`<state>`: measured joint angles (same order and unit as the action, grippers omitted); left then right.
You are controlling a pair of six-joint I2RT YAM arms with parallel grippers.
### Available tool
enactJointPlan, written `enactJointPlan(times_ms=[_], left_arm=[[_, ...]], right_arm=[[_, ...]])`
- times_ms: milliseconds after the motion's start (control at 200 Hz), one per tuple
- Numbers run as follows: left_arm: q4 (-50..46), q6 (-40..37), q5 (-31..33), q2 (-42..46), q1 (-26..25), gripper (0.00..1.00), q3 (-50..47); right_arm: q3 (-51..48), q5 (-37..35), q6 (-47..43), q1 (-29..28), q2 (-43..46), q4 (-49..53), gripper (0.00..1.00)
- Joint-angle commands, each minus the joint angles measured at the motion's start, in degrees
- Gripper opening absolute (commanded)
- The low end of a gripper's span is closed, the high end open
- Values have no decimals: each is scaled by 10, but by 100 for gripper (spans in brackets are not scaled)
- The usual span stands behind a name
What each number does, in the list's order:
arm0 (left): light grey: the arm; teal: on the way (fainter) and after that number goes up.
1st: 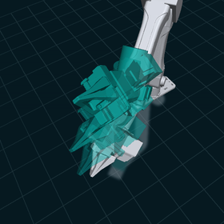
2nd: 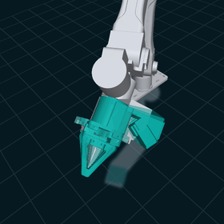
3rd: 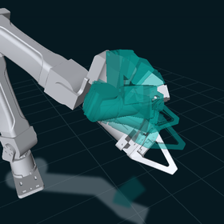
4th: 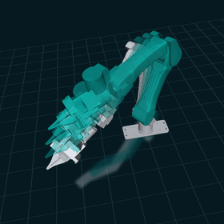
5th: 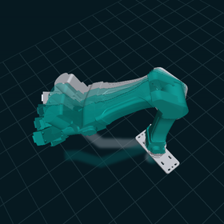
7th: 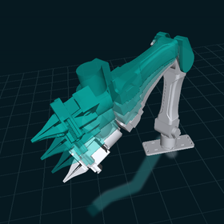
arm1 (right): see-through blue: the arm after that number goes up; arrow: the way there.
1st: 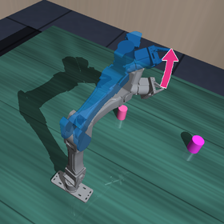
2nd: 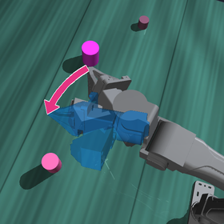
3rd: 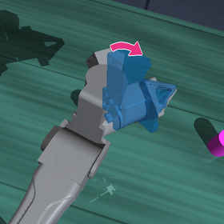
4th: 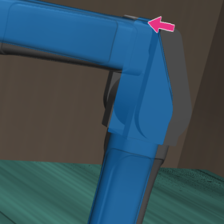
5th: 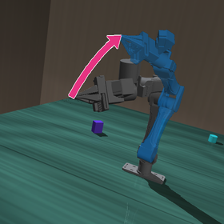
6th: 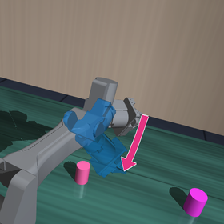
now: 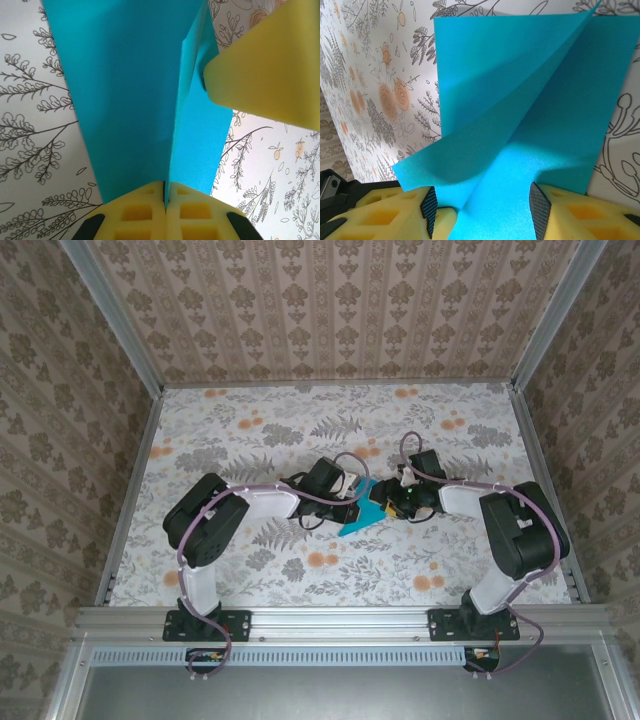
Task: Fold a paper plane with a square sheet of paper (pick it up from the middle)
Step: Fourth fold the wing at the center of the table.
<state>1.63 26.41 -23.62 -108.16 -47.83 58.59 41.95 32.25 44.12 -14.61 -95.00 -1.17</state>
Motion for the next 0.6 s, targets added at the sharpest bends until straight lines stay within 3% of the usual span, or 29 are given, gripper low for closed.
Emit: enactJointPlan(times_ms=[0,595], left_arm=[[3,13,-8,-18,4,3,3],[25,38,-15,-20,10,4,-8]], right_arm=[[17,18,8,2,-3,-8,55],[37,12,25,-8,-39,9,52]])
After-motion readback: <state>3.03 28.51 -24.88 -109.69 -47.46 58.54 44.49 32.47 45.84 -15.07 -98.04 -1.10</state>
